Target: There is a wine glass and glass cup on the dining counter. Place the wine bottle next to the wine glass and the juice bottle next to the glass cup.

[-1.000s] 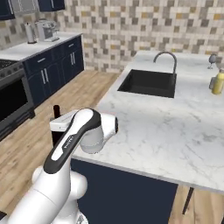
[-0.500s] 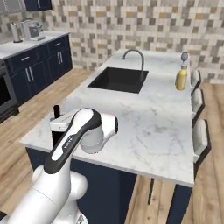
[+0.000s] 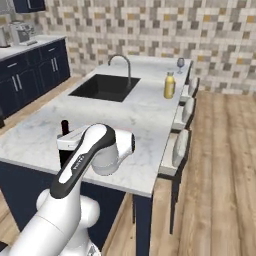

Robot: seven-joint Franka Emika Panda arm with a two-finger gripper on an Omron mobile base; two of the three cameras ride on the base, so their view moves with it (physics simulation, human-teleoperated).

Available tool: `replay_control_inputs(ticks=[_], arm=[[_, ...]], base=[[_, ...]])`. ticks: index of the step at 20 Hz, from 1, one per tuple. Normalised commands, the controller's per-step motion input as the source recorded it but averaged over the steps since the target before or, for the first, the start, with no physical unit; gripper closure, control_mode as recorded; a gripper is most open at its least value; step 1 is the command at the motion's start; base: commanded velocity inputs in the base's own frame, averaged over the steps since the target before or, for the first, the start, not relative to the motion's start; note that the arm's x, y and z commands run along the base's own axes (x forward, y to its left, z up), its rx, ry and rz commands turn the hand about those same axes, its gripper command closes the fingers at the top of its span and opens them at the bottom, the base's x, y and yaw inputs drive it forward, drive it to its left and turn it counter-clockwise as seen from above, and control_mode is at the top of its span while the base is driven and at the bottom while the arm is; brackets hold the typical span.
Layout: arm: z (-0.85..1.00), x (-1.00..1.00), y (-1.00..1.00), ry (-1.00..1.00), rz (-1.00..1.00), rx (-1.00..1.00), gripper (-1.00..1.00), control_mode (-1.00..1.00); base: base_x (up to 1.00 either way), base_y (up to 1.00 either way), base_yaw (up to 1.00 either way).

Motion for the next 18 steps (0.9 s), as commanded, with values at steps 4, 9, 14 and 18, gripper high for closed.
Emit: replay_control_inputs(ticks=[4, 9, 14, 18], arm=[[0.00, 0.00, 0.00, 0.00, 0.00, 0.00, 1.00, 1.00], [0.00, 0.00, 0.00, 0.00, 0.00, 0.00, 1.00, 1.00], [0.00, 0.00, 0.00, 0.00, 0.00, 0.00, 1.00, 1.00], [0.00, 0.00, 0.00, 0.00, 0.00, 0.00, 1.00, 1.00]], base=[[0.00, -0.89, 0.00], [0.00, -0.88, 0.00], [0.00, -0.86, 0.00], [0.00, -0.83, 0.00]])
